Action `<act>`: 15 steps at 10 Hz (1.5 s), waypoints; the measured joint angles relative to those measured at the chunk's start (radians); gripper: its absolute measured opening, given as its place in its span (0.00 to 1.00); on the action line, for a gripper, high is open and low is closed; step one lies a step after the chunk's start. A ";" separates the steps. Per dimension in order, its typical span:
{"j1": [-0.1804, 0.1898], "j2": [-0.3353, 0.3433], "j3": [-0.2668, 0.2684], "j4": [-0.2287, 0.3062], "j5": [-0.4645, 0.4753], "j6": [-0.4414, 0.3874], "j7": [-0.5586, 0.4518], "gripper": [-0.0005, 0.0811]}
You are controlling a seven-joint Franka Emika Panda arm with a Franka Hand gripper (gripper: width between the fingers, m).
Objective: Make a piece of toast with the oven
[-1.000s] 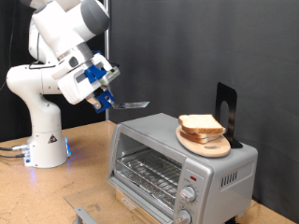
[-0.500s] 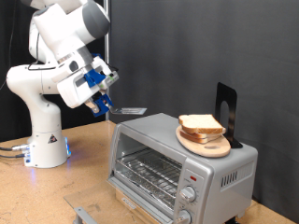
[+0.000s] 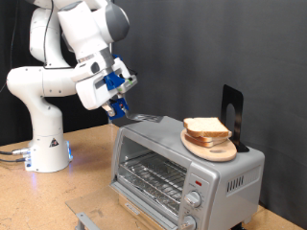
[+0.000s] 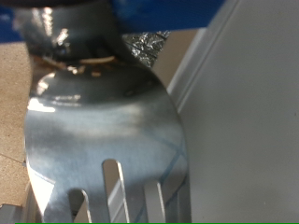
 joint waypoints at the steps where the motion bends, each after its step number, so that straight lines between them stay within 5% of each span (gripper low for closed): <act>1: -0.003 0.023 0.015 0.020 -0.012 0.002 0.021 0.40; 9: -0.013 0.146 0.115 0.085 -0.036 0.106 0.112 0.40; 15: -0.013 0.166 0.132 0.093 -0.034 0.124 0.112 0.40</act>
